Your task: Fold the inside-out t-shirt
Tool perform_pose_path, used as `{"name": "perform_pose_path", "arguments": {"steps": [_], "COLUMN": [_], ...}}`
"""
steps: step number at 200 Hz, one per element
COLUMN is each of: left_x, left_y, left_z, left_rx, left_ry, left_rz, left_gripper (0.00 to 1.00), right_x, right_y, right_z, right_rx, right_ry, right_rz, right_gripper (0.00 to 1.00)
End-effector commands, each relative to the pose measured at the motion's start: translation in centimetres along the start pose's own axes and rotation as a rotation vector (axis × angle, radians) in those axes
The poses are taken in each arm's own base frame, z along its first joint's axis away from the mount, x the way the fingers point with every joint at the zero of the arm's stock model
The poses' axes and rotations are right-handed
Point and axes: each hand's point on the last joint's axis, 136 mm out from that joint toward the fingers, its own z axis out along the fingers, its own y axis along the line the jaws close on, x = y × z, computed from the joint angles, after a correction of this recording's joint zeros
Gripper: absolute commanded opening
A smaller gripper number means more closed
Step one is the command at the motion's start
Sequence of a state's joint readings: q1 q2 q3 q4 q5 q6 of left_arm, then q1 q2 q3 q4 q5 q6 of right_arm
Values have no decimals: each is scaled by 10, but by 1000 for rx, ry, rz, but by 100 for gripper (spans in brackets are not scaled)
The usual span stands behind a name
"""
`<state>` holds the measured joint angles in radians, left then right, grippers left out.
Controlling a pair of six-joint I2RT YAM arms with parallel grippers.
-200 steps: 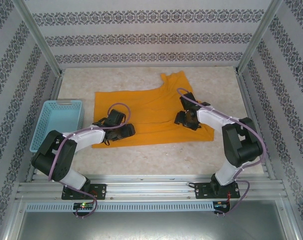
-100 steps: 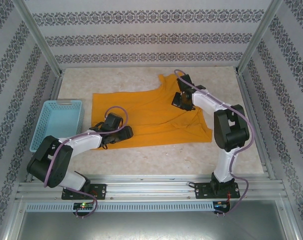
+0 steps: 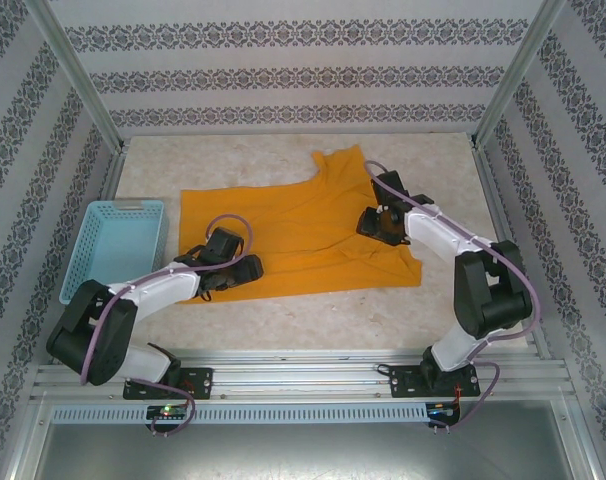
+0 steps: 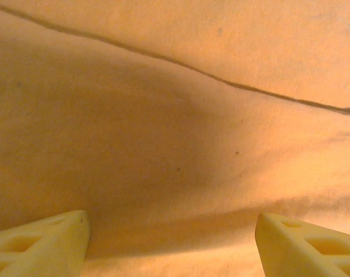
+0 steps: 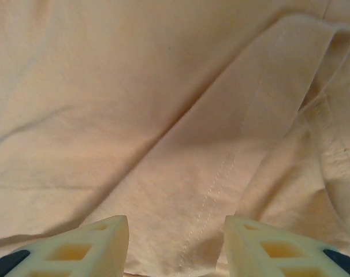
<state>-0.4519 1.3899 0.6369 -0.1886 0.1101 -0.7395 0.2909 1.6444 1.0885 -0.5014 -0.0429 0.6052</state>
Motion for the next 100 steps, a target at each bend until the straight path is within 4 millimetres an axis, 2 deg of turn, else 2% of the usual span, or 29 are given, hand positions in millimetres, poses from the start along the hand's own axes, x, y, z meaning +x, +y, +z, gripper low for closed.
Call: {"name": "perform_pose_path", "arguments": {"steps": [1,17,37,69,100], "left_x": [-24,-32,-25,5,38], "left_y": [-17,-27,-30,-30,-26], "left_z": [-19,-12,3,22,21], "left_rx": [-4,14,23,4,-17], "left_ry": [-51,-41,2,76,101], "left_rz": [57,64,42,60,69], "left_gripper": [78,78,78,77,77], "right_x": [12,21,36,61,85], "right_y": [7,6,-2,-37,-51], "right_z": [12,25,38,47,34], "right_rx": [-54,-59,-37,44,49], "right_ry": [14,51,91,111,94], "right_rz": [-12,6,35,105,152], "right_gripper": [49,50,51,54,55]}}
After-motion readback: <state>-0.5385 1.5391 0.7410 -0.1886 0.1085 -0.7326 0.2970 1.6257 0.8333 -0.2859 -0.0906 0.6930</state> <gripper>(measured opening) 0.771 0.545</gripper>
